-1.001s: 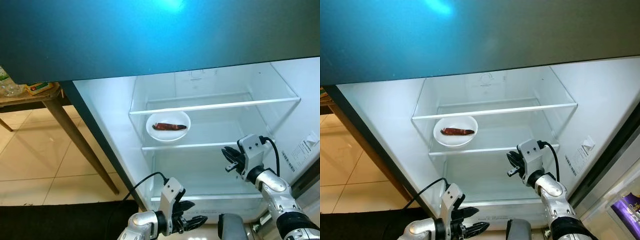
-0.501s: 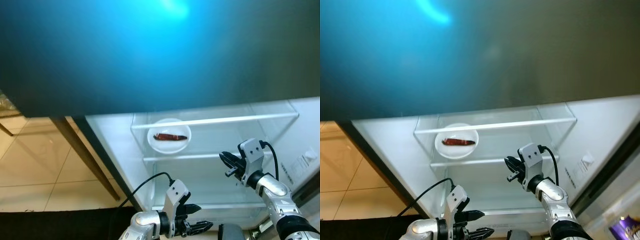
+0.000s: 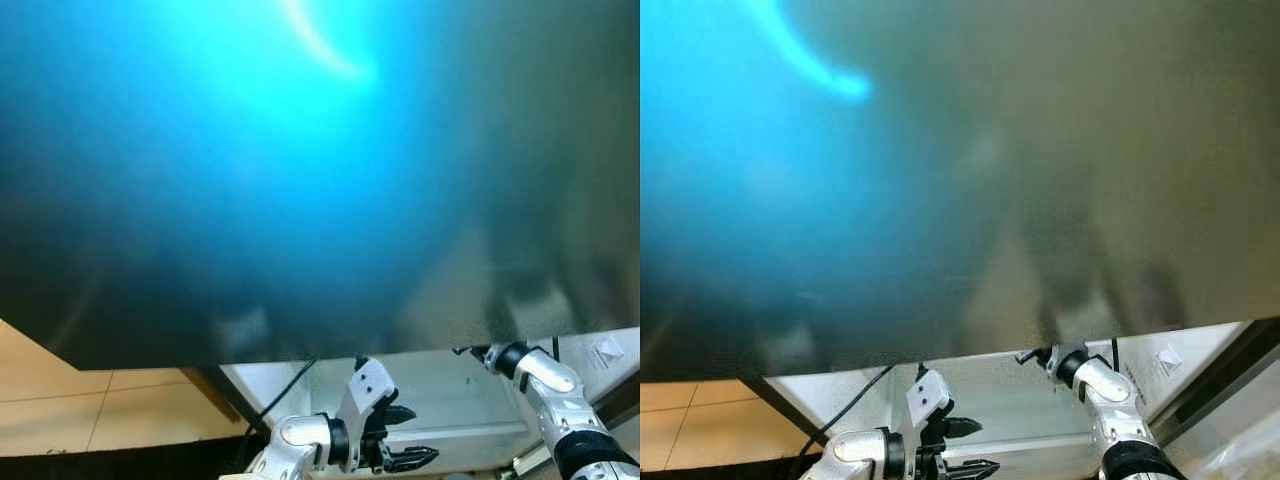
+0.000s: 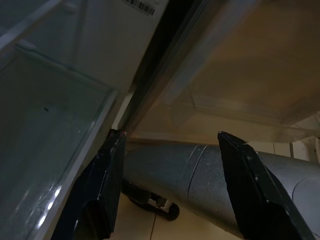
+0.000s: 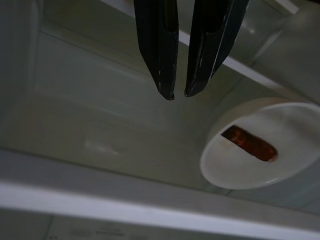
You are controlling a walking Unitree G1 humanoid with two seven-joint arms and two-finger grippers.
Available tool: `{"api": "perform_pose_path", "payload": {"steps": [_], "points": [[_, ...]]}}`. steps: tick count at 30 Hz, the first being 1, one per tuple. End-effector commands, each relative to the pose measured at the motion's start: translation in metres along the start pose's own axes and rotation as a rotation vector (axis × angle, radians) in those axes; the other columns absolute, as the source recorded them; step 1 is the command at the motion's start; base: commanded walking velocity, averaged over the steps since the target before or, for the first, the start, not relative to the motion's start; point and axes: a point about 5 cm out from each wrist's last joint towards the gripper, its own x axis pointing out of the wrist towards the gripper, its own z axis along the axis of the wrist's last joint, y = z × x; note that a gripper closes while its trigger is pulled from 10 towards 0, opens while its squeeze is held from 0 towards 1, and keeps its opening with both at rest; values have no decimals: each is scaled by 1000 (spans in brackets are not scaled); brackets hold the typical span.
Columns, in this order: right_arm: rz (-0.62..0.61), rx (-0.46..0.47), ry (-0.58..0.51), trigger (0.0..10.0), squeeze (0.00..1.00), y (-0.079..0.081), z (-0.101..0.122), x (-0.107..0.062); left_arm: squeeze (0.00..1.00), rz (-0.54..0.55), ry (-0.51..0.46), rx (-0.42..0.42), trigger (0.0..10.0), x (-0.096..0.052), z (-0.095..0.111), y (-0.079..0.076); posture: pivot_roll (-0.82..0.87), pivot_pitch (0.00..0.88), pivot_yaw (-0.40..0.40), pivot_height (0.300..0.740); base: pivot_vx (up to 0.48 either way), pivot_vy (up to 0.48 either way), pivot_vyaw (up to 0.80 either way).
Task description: Restocking fridge
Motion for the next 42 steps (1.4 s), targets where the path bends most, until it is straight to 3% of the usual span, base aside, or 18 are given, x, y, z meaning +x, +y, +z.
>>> {"api": "perform_pose_path", "payload": {"steps": [1, 11, 20, 30, 42], "points": [[21, 15, -10, 10000, 0, 6, -3, 0, 0, -18, 11, 2, 10000, 3, -4, -6, -108, 43, 83, 652, 0, 0, 0], [47, 44, -17, 10000, 0, 7, -7, -4, 0, -12, 24, 15, 10000, 5, -4, -6, -109, 40, 80, 681, 0, 0, 0], [68, 100, 49, 10000, 0, 13, -26, -12, 0, -3, 46, 25, 10000, 6, -6, -4, -111, 34, 78, 721, 0, 0, 0], [40, 150, 199, 10000, 0, 22, -61, -29, 0, 11, 83, 17, 10000, 6, -15, -4, -117, 22, 75, 740, 0, 0, 0], [20, 174, 335, 10000, 0, 38, -86, -37, 0, 44, 124, 0, 10000, 3, -27, -3, -118, 26, 73, 740, 0, 0, 0]]}}
